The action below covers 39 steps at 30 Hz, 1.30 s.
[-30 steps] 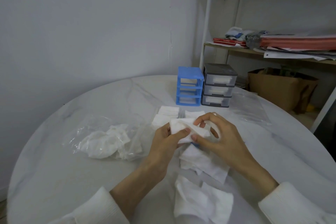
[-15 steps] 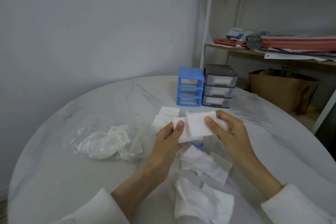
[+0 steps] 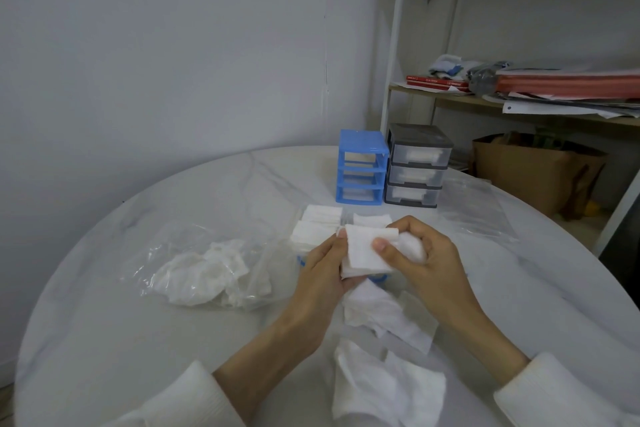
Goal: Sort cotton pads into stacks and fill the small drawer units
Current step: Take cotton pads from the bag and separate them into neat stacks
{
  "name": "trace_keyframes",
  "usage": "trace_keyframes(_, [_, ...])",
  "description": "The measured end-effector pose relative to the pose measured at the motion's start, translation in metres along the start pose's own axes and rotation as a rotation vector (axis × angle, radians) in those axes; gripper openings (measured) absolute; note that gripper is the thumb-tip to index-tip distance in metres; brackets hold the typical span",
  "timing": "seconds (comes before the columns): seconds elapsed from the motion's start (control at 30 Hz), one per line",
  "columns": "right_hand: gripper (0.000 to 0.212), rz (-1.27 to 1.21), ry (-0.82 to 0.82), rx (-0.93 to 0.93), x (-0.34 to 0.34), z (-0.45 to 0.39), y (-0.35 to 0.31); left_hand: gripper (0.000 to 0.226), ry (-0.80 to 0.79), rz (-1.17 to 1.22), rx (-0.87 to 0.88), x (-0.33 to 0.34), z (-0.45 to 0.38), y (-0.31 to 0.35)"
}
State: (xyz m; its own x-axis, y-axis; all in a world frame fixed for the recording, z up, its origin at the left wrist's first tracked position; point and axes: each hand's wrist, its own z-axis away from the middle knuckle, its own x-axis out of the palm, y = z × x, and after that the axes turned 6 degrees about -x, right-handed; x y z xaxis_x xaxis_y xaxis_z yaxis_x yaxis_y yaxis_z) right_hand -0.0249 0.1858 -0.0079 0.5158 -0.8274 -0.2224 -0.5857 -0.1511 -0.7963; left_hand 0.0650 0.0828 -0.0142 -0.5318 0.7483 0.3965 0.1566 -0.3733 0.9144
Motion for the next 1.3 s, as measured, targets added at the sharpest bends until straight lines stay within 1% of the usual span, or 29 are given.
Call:
trace_keyframes(0.07, [0.016, -0.004, -0.005, -0.006, 0.000, 0.000, -0.001, 0.034, 0.002, 0.032, -0.014, 0.001, 0.001, 0.001])
trace_keyframes(0.2, [0.019, 0.004, -0.004, -0.009, -0.001, 0.000, 0.000, 0.030, -0.022, 0.108, -0.039, 0.002, 0.002, 0.003])
trace_keyframes(0.3, [0.020, 0.006, -0.016, -0.011, 0.000, 0.000, -0.003, 0.026, -0.059, 0.077, -0.024, 0.001, 0.003, 0.002])
trace_keyframes(0.33, [0.021, 0.003, -0.019, -0.016, 0.000, 0.001, -0.003, 0.029, -0.072, 0.048, -0.008, 0.001, 0.003, 0.001])
trace_keyframes(0.4, [0.021, 0.011, -0.022, -0.025, -0.001, 0.001, -0.005, 0.045, -0.087, -0.016, 0.029, 0.000, 0.003, -0.001])
trace_keyframes(0.43, [0.019, 0.023, -0.022, -0.029, -0.001, 0.001, -0.006, 0.047, -0.095, -0.038, 0.045, 0.000, 0.003, -0.001])
trace_keyframes(0.47, [0.017, 0.035, -0.021, -0.033, -0.002, 0.001, -0.005, 0.044, -0.101, -0.056, 0.062, -0.001, 0.002, -0.001])
trace_keyframes(0.57, [0.015, 0.063, -0.015, -0.048, -0.001, 0.001, -0.005, 0.024, -0.101, -0.068, 0.090, -0.001, 0.003, -0.002])
trace_keyframes(0.6, [0.015, 0.073, -0.011, -0.049, -0.001, 0.001, -0.005, 0.021, -0.105, -0.076, 0.099, -0.001, 0.003, -0.002])
trace_keyframes(0.67, [0.017, 0.088, 0.008, -0.045, -0.002, 0.000, -0.004, 0.020, -0.107, -0.092, 0.107, -0.001, 0.003, -0.003])
trace_keyframes(0.77, [0.017, 0.093, 0.046, -0.029, -0.002, -0.001, -0.002, 0.026, -0.097, -0.110, 0.111, -0.001, 0.002, -0.002])
trace_keyframes(0.93, [0.012, 0.068, 0.087, -0.013, -0.003, -0.003, 0.000, 0.028, -0.023, -0.185, 0.161, -0.003, 0.001, -0.001])
trace_keyframes(1.0, [0.013, -0.053, 0.090, 0.008, -0.004, -0.002, -0.002, 0.026, 0.017, -0.217, 0.190, -0.005, 0.000, 0.000])
trace_keyframes(1.07, [0.024, -0.212, 0.104, 0.008, -0.006, -0.001, -0.004, 0.023, 0.061, -0.244, 0.213, -0.007, -0.002, 0.000])
trace_keyframes(1.1, [0.026, -0.258, 0.111, 0.004, -0.007, -0.002, -0.006, 0.021, 0.077, -0.254, 0.223, -0.007, -0.002, 0.000])
trace_keyframes(1.2, [0.020, -0.279, 0.096, -0.007, -0.010, -0.003, -0.008, 0.015, 0.139, -0.310, 0.296, -0.008, -0.002, 0.000])
trace_keyframes(1.3, [0.013, -0.256, 0.065, -0.008, -0.009, -0.004, -0.007, 0.015, 0.186, -0.376, 0.375, -0.007, -0.001, 0.000])
